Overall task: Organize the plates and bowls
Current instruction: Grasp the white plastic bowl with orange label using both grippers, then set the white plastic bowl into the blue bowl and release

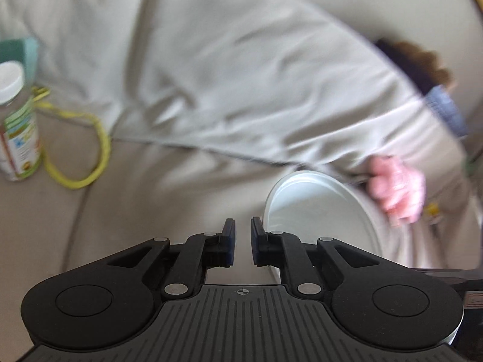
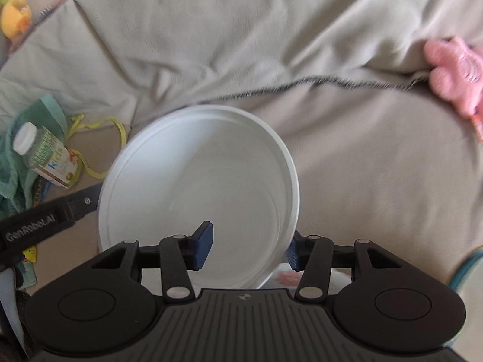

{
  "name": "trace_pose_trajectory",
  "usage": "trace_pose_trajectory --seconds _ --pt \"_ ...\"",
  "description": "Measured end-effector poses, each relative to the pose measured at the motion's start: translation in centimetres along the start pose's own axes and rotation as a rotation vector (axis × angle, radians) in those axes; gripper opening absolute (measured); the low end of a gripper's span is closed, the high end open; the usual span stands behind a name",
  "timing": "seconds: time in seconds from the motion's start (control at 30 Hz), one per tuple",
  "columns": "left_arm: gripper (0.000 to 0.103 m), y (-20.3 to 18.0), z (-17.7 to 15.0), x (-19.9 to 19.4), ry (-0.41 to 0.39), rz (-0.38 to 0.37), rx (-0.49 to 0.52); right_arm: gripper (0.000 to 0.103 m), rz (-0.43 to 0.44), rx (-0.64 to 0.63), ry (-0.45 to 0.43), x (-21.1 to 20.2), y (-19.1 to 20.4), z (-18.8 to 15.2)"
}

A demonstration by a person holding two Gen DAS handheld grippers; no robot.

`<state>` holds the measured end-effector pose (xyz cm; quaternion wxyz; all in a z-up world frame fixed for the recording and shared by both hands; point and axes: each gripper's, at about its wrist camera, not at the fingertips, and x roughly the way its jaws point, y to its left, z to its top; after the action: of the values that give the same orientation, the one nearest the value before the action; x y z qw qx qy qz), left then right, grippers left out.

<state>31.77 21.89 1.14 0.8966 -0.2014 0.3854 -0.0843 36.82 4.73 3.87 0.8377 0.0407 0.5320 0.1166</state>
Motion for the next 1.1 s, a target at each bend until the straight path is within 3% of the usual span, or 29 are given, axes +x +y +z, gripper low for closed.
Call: trace_pose_trajectory --seconds 0.2,0.4,0.53,0.6,0.7,0.9,1.0,1.1 --pt "0.01 -8.9 -2.2 -2.6 -0.037 -0.138 0.133 0.056 -0.031 -0.032 -0.112 -9.3 -5.8 -2.2" --pt "0.007 -18.9 -6.9 -2.2 -0.023 -0.177 0.256 0.058 -0.094 -0.003 -0.126 -13.9 -14.9 -7.3" --pt "0.007 -23.3 -9.9 0.7 0.03 -0.108 0.324 0.065 -0.135 -0.004 -0.151 -14.0 -19.7 -10.3" --pt "0.008 -25.1 -11.8 2.5 0.05 0.019 0.392 0.067 -0.132 -0.01 -0.149 -12.9 -21.5 -11.3" --pt "0.007 -26.6 -14.1 3.8 0.059 0.16 0.459 0.067 -0.034 0.052 -0.152 -11.3 -24.5 -12.6" --pt "0.012 -25.1 -14.1 2.8 0.054 0.138 0.296 0.073 0.132 0.184 -0.232 -11.1 -27.6 -14.9" --pt "0.013 -24.4 -13.8 1.7 0.012 0.12 0.211 0.073 0.116 0.176 -0.297 -12.0 -27.6 -15.6" --pt "0.013 -24.7 -13.7 1.5 0.018 0.126 0.205 0.073 0.049 0.144 -0.377 -12.8 -26.9 -15.8"
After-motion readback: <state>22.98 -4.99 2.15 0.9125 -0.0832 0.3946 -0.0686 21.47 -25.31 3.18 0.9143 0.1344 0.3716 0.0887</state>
